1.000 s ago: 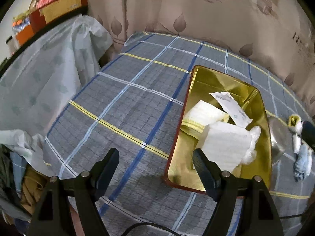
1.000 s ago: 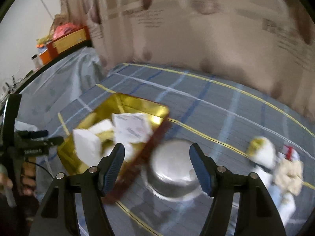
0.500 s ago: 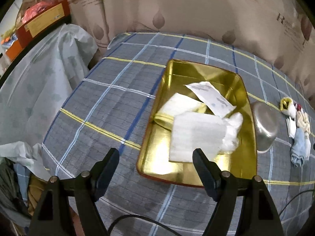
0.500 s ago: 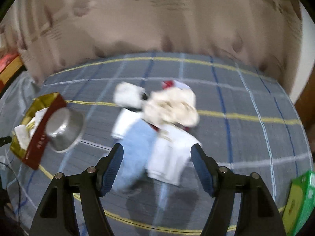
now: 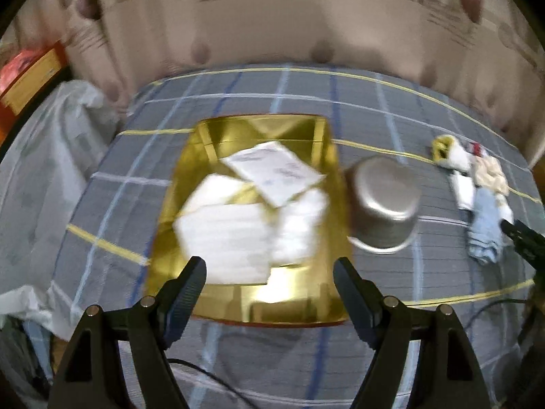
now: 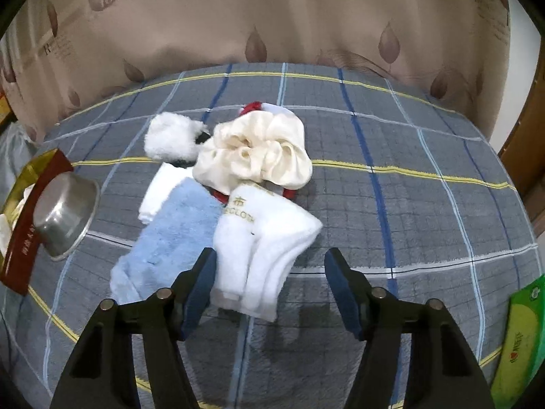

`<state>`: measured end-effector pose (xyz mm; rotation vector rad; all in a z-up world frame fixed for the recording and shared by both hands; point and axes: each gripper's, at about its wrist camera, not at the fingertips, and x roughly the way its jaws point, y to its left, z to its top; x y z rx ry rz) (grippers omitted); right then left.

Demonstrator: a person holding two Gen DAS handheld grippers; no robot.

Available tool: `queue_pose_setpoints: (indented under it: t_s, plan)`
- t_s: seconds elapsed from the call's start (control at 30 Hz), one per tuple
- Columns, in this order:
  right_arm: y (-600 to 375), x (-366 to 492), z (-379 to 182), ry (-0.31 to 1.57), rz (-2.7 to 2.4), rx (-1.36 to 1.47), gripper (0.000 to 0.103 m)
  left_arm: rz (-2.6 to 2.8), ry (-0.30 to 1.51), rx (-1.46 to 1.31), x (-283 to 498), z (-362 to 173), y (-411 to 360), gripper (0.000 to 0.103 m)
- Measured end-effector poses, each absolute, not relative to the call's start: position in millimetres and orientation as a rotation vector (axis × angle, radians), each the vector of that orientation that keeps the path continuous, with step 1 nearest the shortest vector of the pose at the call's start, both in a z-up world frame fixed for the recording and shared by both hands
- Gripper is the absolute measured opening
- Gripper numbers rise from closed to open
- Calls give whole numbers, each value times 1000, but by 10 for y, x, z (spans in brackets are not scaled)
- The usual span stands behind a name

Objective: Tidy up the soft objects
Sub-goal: 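Move the right gripper to the pile and grasp the white CLOTH towel, then grasp the light blue fuzzy towel with the left gripper while the right holds the CLOTH towel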

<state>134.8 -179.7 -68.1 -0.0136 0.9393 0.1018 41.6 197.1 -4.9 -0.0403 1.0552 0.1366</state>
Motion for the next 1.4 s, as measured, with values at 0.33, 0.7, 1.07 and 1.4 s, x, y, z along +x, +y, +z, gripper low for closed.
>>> queue_pose_setpoints:
  t_s: [0.33,0.7,1.07,1.4]
  plan:
    - [-1825,1537,-876,984,156,82,45,-17,1081,54,630,-169,1177,79]
    - [-1823,1381,-713,949,161,35,30,-122,1110,101,767,-277,608,79]
    - [-2294,900,-404,883,59,83,30,-237,1101,147,884,-285,-15,79]
    - [-2766,725,-403,879,-21,191,30,-362,1093,204,915,-331,-691,79]
